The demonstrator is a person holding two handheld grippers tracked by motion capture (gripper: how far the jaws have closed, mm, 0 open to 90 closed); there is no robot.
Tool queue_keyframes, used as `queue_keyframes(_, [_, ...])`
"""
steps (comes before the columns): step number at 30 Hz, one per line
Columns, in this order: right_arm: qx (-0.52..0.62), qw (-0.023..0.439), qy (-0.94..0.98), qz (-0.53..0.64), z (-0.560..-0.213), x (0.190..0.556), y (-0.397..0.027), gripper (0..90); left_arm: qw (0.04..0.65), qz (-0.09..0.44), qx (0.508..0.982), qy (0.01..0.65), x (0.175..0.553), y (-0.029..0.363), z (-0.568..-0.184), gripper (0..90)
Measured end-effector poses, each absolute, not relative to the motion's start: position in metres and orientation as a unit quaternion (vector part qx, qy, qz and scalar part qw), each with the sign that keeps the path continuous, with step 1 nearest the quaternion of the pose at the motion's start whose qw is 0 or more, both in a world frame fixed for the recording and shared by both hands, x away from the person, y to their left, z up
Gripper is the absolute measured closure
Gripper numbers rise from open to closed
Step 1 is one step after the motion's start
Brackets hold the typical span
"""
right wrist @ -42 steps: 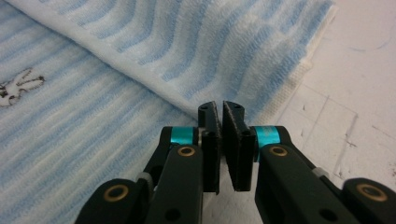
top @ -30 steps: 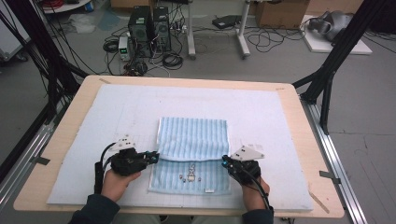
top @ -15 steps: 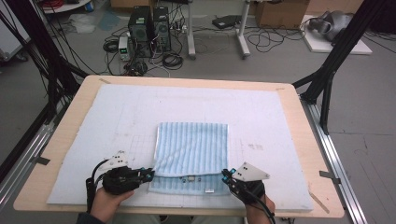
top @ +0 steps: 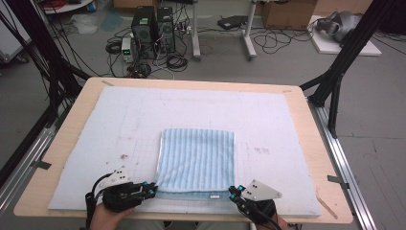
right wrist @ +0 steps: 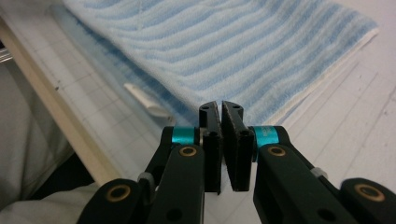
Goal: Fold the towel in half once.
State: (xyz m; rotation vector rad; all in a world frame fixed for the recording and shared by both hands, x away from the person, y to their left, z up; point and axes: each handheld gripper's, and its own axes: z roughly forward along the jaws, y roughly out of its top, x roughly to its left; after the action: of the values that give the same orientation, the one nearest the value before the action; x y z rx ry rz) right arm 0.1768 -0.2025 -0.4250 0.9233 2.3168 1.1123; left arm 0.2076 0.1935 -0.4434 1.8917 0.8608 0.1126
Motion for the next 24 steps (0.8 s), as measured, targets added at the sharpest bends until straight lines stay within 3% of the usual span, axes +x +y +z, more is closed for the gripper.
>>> queue_keyframes(9, [0.336, 0.192, 0.837, 0.388, -0.439, 0.170, -0.202, 86.4, 0.488, 0.049, 0.795, 0.357, 0.200, 0.198, -0.450, 75.8])
queue_keyframes(12, [0.337, 0.189, 0.838, 0.385, -0.440, 0.169, -0.203, 85.6, 0.493, 0.052, 0.788, 0.364, 0.200, 0.202, -0.447, 68.7])
queue_keyframes(15, [0.339, 0.189, 0.834, 0.392, -0.437, 0.169, -0.203, 73.2, 0.502, 0.067, 0.777, 0.374, 0.204, 0.204, -0.440, 57.9])
queue_keyframes(18, [0.349, 0.202, 0.816, 0.414, -0.430, 0.171, -0.206, 65.3, 0.513, 0.082, 0.765, 0.380, 0.212, 0.204, -0.433, 52.9])
queue_keyframes(24, [0.373, 0.222, 0.793, 0.427, -0.422, 0.192, -0.207, 65.5, 0.529, 0.085, 0.759, 0.371, 0.235, 0.192, -0.425, 58.4])
